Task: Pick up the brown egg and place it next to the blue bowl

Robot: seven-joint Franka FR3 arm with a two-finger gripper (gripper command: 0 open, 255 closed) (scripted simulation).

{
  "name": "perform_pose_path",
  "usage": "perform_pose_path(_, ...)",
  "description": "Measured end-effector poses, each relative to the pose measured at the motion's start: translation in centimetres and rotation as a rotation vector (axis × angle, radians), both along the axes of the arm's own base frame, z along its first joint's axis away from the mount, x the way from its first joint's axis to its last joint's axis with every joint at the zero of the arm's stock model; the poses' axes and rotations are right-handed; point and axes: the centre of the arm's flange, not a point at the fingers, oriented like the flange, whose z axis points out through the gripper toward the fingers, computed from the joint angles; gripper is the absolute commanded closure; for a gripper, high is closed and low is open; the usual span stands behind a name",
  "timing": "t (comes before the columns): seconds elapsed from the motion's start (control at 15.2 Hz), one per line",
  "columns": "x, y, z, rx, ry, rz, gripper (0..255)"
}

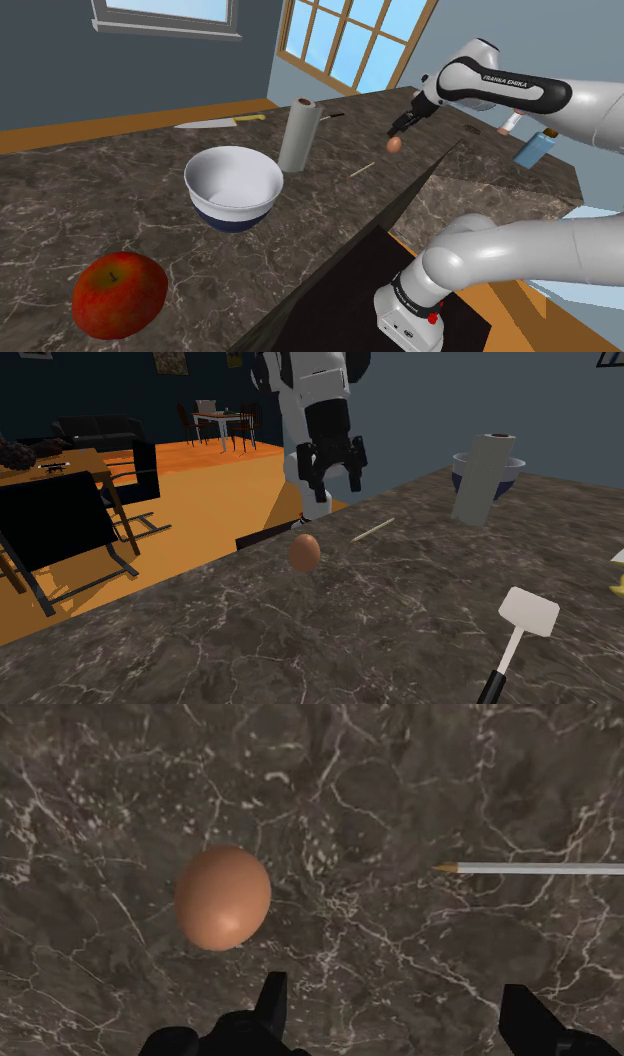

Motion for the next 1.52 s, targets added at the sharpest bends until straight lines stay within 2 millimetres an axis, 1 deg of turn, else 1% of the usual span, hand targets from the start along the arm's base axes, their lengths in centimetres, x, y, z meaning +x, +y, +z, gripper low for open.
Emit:
perform_pose_path(0.2,0.4,-3.8,-1.8,0.001,-0.022,0.005,0)
perform_pose_path(0.33,0.2,-5.9,-2.9,0.003,-0.036,0.008,0)
perform_pose_path(0.4,0.4,-7.5,-3.3,0.003,-0.044,0.009,0)
perform_pose_path(0.53,0.5,-8.8,-4.1,0.003,-0.052,0.011,0)
perform_pose_path(0.66,0.9,-9.3,-5.2,0.002,-0.054,0.012,0)
perform_pose_path(0.99,1.7,-9.2,-7.6,0.001,-0.055,0.013,0)
perform_pose_path(1.39,1.8,-9.4,-8.0,0.001,-0.055,0.012,0)
perform_pose_path(1.45,1.8,-9.4,-8.0,0.001,-0.055,0.012,255)
perform_pose_path(1.52,1.8,-9.4,-7.9,0.001,-0.056,0.012,255)
